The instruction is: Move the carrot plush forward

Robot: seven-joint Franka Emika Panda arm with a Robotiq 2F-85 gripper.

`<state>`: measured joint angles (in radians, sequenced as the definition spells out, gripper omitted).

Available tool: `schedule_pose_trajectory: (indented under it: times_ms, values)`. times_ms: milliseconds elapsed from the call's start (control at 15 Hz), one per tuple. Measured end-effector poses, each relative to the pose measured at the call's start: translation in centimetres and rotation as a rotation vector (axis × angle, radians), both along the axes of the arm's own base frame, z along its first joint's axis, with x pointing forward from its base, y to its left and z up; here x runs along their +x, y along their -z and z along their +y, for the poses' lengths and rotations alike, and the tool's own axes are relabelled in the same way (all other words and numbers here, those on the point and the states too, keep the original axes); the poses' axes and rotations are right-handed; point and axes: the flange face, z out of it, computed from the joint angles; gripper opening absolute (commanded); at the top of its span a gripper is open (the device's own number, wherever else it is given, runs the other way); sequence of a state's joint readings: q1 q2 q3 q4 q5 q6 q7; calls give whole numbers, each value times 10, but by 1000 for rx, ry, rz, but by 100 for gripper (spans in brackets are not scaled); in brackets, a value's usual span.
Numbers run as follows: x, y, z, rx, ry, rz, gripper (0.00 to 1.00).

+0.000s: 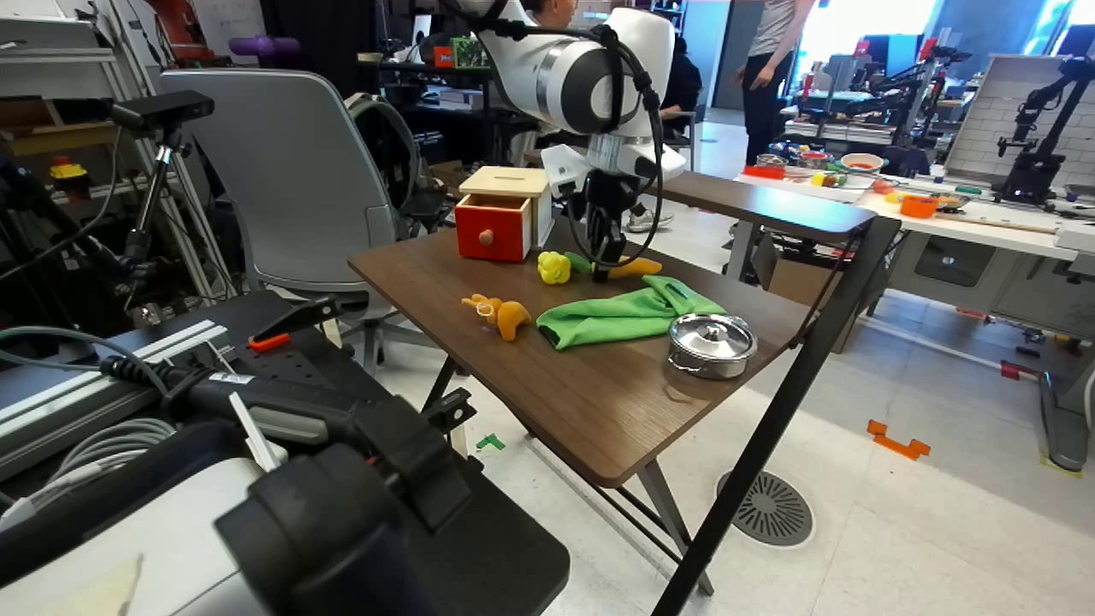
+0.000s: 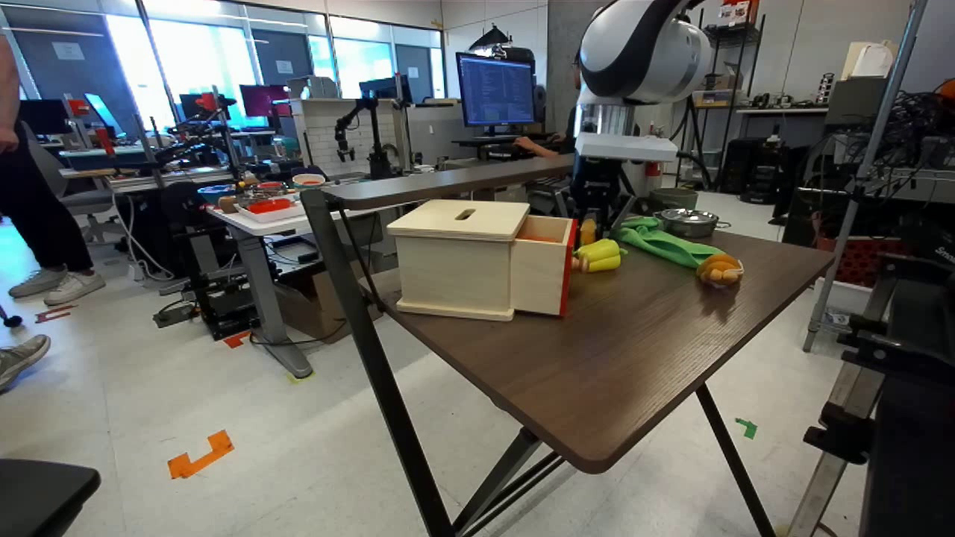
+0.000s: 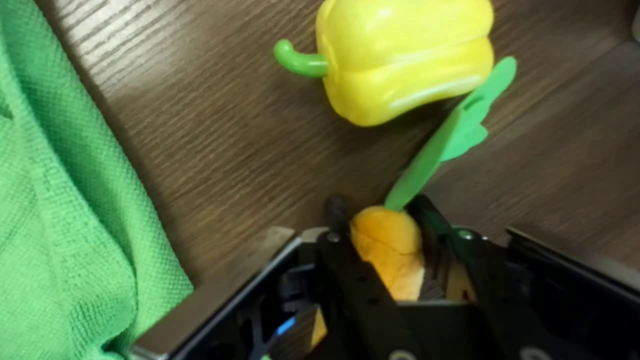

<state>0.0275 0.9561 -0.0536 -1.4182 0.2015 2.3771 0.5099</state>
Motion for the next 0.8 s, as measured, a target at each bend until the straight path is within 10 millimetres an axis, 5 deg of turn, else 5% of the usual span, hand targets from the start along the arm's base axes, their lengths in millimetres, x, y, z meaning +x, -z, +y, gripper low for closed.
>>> schedule_pose_trajectory:
  times_ms: [533,800]
  values:
    - [10,-11,-19,-7,-21,-1,3]
    - [13,-30,-1,-2,-93,-27,3]
